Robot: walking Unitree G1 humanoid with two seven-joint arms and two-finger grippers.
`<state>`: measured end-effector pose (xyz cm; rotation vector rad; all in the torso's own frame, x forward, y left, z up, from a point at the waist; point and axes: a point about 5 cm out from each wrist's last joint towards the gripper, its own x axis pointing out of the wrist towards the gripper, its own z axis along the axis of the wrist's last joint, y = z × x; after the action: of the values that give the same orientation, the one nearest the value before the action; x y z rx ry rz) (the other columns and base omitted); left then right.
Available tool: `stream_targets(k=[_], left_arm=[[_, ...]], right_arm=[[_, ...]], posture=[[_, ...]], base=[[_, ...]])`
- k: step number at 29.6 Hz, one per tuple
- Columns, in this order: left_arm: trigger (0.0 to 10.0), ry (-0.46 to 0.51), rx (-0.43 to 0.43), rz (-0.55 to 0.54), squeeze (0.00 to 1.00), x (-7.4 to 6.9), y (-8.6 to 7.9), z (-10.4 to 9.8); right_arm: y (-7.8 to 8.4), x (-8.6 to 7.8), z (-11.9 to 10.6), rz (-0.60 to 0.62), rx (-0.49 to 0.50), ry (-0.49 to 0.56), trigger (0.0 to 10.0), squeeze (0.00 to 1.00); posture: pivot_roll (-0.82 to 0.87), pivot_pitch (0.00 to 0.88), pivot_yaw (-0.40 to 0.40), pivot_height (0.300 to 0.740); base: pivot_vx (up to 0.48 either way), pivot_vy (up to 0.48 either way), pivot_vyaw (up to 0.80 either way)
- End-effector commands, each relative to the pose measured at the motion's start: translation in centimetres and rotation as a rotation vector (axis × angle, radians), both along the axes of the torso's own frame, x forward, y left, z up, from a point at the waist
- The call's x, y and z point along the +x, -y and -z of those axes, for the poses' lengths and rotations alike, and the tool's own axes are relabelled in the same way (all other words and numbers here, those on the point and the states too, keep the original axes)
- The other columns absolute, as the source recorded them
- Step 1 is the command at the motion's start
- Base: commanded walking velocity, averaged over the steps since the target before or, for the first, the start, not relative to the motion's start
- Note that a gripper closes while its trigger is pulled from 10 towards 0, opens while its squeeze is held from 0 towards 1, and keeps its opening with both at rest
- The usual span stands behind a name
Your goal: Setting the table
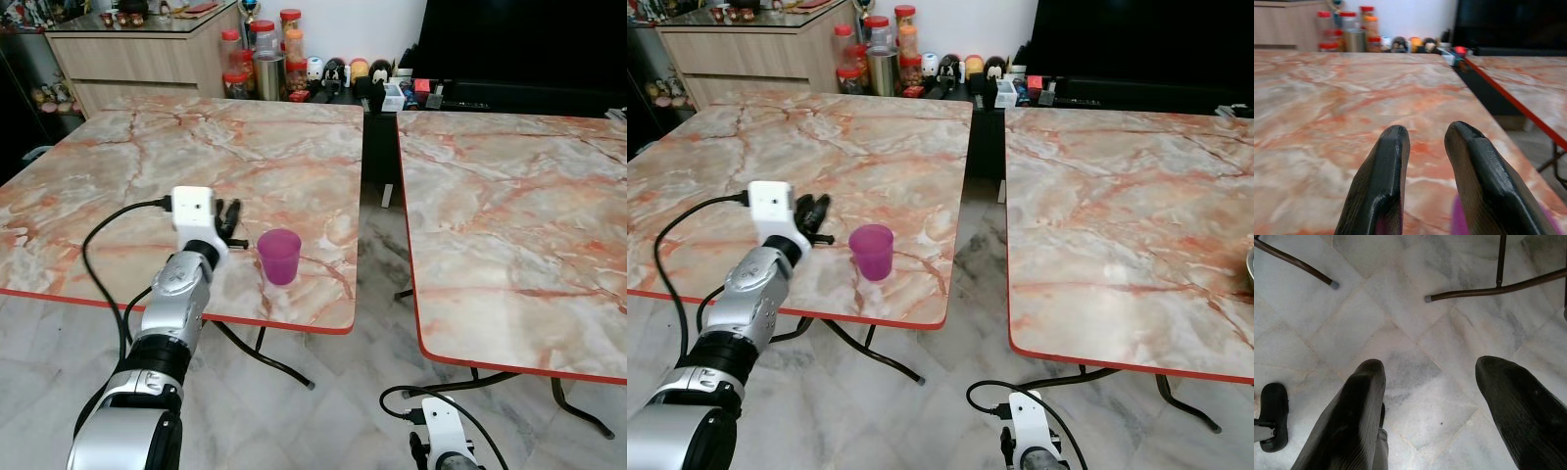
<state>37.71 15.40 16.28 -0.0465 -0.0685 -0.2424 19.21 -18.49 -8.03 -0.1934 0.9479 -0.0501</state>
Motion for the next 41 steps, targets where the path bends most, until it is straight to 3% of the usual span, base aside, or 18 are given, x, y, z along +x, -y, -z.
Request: stream_targets(k=[1,4,9,11,12,13,14,31,41], left_arm=[[10.0,0.008,0.018,0.03,1.0,0.4,0.5,-1.2],[10.0,-0.056,0.049,0.041,1.0,0.6,0.1,-1.0],[10.0,-0.151,0.064,0.114,1.0,0.2,1.0,0.5],[10.0,-0.17,0.11,0.118,1.0,0.1,1.3,0.9],[10.0,-0.179,0.099,0.119,0.52,0.1,1.4,1.0],[10.0,-0.182,0.094,0.119,0.52,0.1,1.5,1.1],[10.0,-0.195,0.081,0.122,0.0,0.1,1.5,1.2],[10.0,-0.234,0.076,0.12,0.0,0.0,1.8,1.7],[10.0,-0.252,0.078,0.05,0.0,0.2,0.9,2.0]], right_arm=[[0.1,0.0,0.0,0.008,-0.005,0.001,10.0,0.0],[0.0,0.0,0.0,0.012,-0.007,0.002,10.0,0.0],[-0.1,0.0,0.0,0.011,-0.006,0.004,10.0,0.0],[-0.1,0.0,0.0,0.013,-0.005,0.004,10.0,0.0],[-0.1,0.0,0.0,0.013,-0.005,0.004,10.0,0.0],[-0.1,0.0,0.0,0.013,-0.005,0.004,10.0,0.0],[-0.1,0.0,0.0,0.012,-0.005,0.004,10.0,0.0],[0.2,-0.2,0.1,0.009,-0.007,0.0,10.0,0.0],[0.2,-0.4,0.2,0.004,-0.009,-0.006,10.0,0.0]], posture=[[0.01,0.0,0.019,0.74],[0.02,0.0,0.023,0.74],[0.02,0.0,0.024,0.74],[0.01,0.0,0.028,0.74],[0.01,0.0,0.028,0.74],[0.01,0.0,0.028,0.74],[0.01,0.0,0.028,0.74],[0.0,0.0,0.038,0.74],[-0.01,0.0,0.041,0.74]], base=[[0.0,0.0,0.0],[0.0,0.0,0.0],[0.0,0.0,0.0],[0.0,0.0,0.0],[0.0,0.0,0.0],[0.0,0.0,0.0],[0.0,0.0,0.0],[0.0,0.0,0.0],[0.0,0.0,0.0]])
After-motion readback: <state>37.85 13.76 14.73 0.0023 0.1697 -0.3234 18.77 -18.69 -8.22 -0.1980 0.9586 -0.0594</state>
